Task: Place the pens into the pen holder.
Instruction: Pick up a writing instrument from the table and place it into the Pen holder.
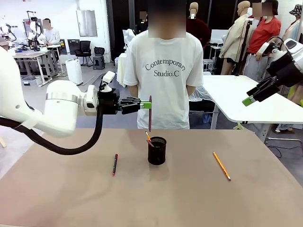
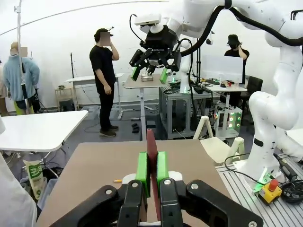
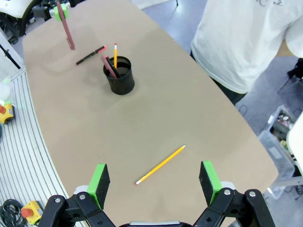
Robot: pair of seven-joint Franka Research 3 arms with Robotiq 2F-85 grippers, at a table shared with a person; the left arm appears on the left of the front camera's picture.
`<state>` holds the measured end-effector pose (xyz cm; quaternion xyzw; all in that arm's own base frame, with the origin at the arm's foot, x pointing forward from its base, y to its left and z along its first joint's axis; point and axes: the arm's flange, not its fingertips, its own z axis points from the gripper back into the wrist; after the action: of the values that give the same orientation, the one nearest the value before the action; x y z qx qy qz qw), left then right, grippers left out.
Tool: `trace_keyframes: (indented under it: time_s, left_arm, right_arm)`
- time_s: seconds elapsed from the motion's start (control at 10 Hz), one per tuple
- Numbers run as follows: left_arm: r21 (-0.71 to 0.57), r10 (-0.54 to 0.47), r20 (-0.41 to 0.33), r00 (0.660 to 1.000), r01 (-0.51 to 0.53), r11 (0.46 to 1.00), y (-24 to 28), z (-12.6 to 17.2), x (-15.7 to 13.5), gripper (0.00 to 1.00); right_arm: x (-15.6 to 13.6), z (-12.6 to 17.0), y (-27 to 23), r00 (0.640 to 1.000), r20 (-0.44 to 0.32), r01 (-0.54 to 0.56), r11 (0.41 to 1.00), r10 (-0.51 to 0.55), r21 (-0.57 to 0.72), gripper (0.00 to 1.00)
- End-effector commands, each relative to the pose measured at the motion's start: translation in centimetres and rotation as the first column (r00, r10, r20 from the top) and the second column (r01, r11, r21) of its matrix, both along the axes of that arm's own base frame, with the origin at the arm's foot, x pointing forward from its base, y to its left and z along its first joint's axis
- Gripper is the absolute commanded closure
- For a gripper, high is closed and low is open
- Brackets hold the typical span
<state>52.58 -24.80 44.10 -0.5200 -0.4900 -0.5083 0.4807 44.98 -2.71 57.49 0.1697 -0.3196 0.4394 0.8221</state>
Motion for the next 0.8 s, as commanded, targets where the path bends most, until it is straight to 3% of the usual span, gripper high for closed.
trace_keyframes:
  time_s: [0.0, 0.2, 0.7]
  left_arm:
    - [0.004, 0.013, 0.014, 1.000, -0.013, 1.000, 0.3, 0.7, -0.2, 1.00]
    - [0.000, 0.003, 0.004, 1.000, -0.003, 1.000, 0.1, 0.2, 0.0, 1.00]
    - [-0.114, -0.046, 0.134, 0.990, 0.061, 0.992, -1.7, -5.5, 4.1, 1.00]
  right_arm:
    - [0.1, 0.2, 0.0, 1.000, 0.004, -0.002, 1.000, 0.002, 0.022, 0.00]
    - [0.1, 0.2, 0.0, 1.000, 0.004, -0.002, 1.000, 0.002, 0.022, 0.00]
    - [0.1, 0.2, 0.0, 1.000, 0.004, -0.002, 1.000, 0.002, 0.022, 0.00]
